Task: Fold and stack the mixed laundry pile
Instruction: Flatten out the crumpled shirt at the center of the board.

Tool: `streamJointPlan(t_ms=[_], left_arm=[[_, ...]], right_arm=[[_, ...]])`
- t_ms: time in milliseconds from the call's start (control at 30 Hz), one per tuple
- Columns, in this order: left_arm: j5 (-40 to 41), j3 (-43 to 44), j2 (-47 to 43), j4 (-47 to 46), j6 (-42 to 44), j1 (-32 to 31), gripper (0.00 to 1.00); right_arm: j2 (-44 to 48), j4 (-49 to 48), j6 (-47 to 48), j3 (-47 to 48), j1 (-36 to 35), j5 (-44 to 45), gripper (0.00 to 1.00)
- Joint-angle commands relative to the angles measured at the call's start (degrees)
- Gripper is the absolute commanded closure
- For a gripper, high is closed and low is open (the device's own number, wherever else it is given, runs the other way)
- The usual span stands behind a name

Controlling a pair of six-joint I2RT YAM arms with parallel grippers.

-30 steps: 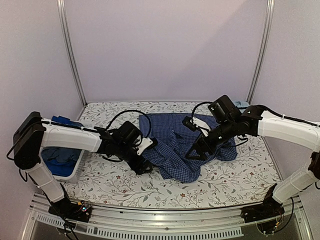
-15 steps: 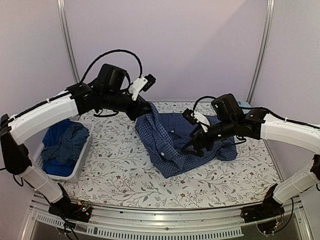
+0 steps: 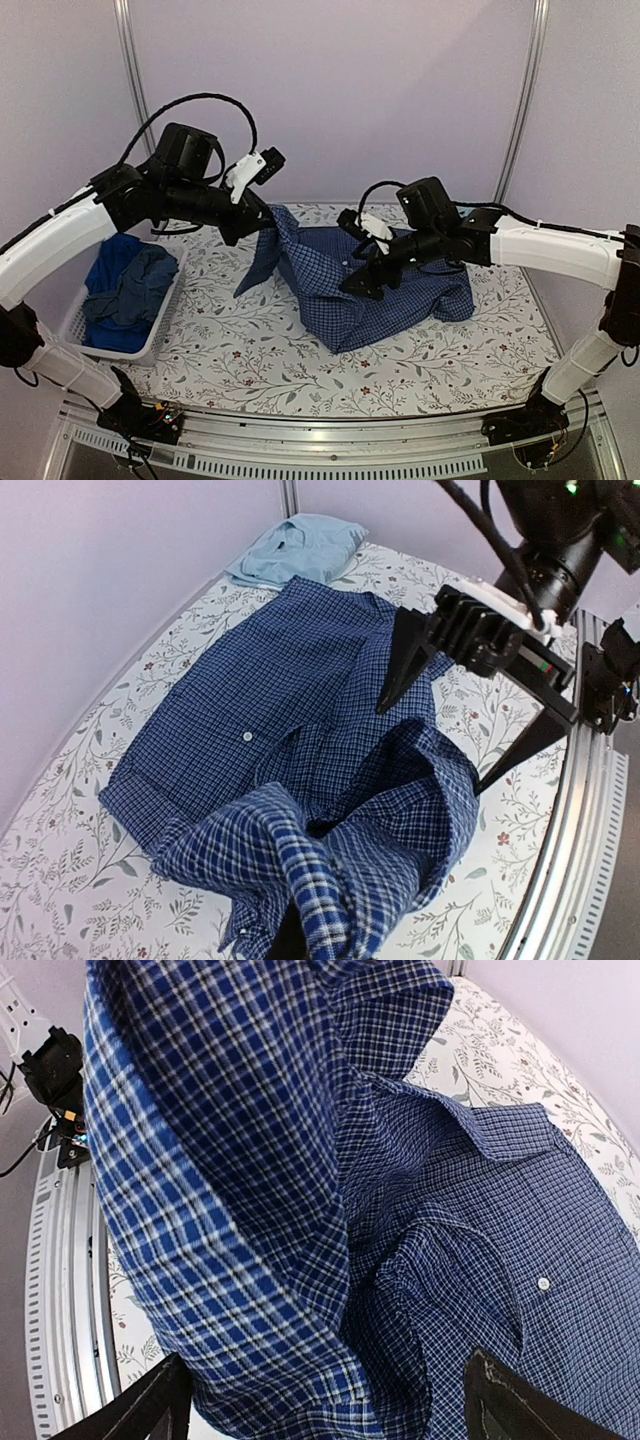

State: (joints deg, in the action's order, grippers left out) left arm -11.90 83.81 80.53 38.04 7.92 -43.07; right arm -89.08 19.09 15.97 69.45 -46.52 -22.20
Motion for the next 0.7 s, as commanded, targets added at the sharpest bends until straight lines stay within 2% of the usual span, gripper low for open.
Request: streamJointPlan(t_ms=[0, 167, 333, 433, 533, 667], left_arm=[[-0.71, -4.55, -7.7, -1.35, 6.83, 0.51, 1.0], [-3.16, -6.87, -10.94, -0.69, 11.76, 0.27, 1.0], [-3.33, -7.99, -10.7, 1.94, 16.45, -1.18, 1.0], [-2.7, -8.85, -10.72, 2.28, 17.83, -1.67, 0.99], [-2.55, -9.7, -11.53, 1.06, 18.19, -1.76, 0.99], [-0.66, -10.83, -12.98, -0.54, 18.82, -1.55, 1.0]], right_arm=[[-1.44, 0.76, 3.38, 3.77, -2.72, -3.11, 0.07], [-6.54, 2.27, 3.25, 7.87, -5.16, -5.39, 0.09], [-9.38, 3.11, 2.58, 11.41, -5.33, -6.95, 0.04], [-11.71, 3.75, 2.6, 12.77, -5.4, -8.93, 0.04], [-14.81, 4.15, 2.25, 13.07, -5.87, -9.97, 0.13], [-16.55, 5.11, 1.88, 12.32, -7.24, -10.24, 0.35]])
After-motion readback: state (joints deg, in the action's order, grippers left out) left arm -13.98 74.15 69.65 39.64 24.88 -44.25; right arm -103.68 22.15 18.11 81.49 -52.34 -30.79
